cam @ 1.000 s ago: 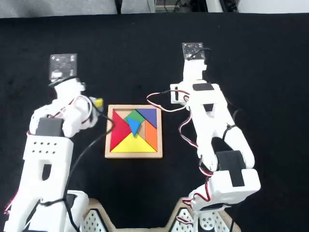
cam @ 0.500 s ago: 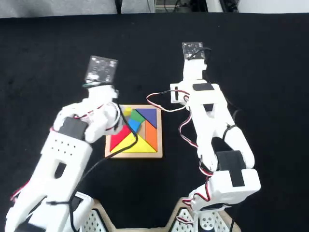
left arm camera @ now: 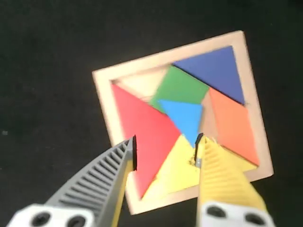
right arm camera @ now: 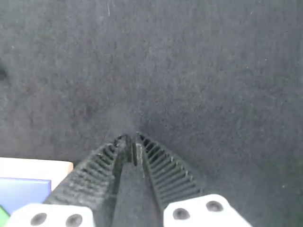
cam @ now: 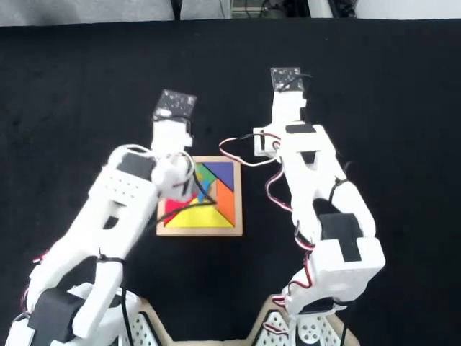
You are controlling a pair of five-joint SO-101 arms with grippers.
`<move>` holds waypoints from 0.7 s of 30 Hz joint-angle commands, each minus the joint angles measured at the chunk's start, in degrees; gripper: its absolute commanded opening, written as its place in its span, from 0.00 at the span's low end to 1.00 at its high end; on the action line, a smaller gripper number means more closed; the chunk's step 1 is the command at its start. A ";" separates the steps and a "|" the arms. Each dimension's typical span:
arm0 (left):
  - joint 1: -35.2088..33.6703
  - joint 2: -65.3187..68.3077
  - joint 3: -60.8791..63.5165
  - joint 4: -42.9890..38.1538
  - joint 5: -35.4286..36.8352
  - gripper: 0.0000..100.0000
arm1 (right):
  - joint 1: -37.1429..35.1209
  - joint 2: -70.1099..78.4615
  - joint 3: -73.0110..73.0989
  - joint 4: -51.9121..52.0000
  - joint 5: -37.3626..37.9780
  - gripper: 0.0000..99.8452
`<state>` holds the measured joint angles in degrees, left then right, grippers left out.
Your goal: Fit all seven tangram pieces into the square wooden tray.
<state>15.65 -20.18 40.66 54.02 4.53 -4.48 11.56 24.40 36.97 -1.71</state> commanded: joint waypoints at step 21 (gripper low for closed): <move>13.58 -0.26 11.56 -23.74 11.34 0.03 | 1.93 -0.40 -2.15 -2.81 -0.35 0.01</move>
<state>28.57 -20.18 53.05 33.54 16.13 -3.25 11.56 24.40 35.21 -1.71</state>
